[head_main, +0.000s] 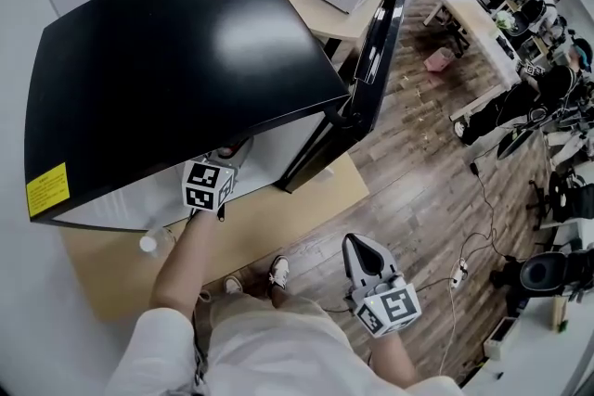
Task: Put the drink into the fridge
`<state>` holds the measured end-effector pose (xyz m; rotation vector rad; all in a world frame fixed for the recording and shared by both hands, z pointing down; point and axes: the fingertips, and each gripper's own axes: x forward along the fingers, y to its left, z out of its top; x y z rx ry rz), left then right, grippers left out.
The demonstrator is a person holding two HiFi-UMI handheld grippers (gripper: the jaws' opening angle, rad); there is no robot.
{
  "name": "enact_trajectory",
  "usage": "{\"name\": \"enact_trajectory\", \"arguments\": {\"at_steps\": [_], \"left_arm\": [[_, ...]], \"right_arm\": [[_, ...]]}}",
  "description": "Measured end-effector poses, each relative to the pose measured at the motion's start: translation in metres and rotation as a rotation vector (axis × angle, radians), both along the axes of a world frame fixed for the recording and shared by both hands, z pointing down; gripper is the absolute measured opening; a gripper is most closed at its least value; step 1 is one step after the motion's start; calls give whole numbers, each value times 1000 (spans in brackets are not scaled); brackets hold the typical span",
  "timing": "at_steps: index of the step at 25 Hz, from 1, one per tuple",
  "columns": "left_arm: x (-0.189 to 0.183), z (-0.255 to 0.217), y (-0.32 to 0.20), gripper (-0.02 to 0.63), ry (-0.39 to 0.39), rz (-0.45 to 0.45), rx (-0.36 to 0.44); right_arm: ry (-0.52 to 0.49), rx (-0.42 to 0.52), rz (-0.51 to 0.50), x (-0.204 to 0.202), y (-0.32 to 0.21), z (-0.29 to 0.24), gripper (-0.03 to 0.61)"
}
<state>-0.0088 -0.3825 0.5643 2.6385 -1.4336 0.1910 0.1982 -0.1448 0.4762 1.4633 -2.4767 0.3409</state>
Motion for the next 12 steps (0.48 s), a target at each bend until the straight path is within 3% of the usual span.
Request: {"name": "enact_trajectory", "arguments": {"at_steps": [7, 10, 12], "left_arm": [[4, 2, 4, 328, -4, 8, 23], [5, 7, 3, 332, -46, 4, 33], [4, 10, 3, 447, -66, -11, 42]], "right_arm": [[-10, -6, 10, 2, 4, 6, 2], [-17, -3, 0, -2, 5, 5, 2], [-21, 0, -4, -4, 6, 4, 2]]}}
